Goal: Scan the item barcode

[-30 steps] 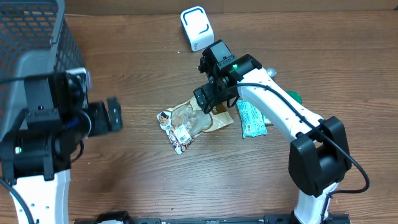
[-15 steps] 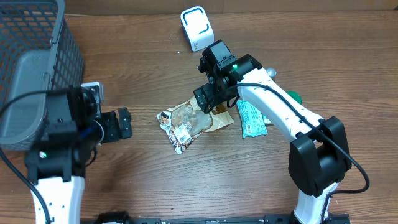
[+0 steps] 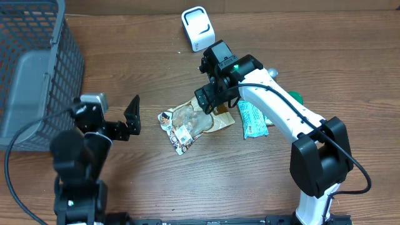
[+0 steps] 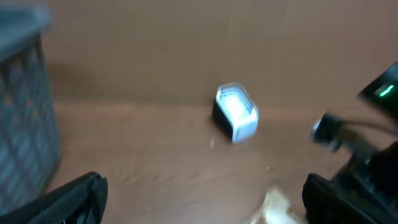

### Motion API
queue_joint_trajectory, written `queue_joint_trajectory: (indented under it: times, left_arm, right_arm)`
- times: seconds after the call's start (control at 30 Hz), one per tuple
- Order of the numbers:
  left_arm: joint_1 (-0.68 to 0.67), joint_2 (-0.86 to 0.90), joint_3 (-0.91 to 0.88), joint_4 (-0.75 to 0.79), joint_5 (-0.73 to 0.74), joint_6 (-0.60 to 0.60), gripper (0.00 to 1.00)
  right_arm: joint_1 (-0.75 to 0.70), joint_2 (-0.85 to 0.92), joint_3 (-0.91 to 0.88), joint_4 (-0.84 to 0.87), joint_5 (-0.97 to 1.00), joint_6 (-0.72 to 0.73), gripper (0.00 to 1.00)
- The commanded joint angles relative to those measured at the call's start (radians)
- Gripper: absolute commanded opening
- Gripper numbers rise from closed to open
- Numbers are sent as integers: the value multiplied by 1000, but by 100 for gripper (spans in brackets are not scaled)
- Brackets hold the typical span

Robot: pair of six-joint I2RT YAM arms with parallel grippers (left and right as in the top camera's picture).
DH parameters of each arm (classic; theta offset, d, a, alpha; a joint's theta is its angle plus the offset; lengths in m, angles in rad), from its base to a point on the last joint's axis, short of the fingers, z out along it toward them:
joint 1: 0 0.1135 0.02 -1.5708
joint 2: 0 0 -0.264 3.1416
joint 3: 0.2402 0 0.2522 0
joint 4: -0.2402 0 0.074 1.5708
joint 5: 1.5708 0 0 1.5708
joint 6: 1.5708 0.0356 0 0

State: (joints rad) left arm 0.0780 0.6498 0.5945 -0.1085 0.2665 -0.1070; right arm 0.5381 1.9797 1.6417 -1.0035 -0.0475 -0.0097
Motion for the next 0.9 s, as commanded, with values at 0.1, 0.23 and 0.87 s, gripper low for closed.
queue_joint_trajectory:
  times: [0.1, 0.23, 0.87]
  left_arm:
    - [-8, -154, -151, 167, 42, -13, 99]
    - [-7, -249, -243, 251, 41, -13, 99]
    - [-6, -568, -550, 481, 14, -13, 100]
  right_arm:
    - [-2, 11, -5, 5, 2, 6, 100]
    - [-2, 11, -5, 5, 2, 6, 100]
    - [-2, 11, -5, 5, 2, 6, 100]
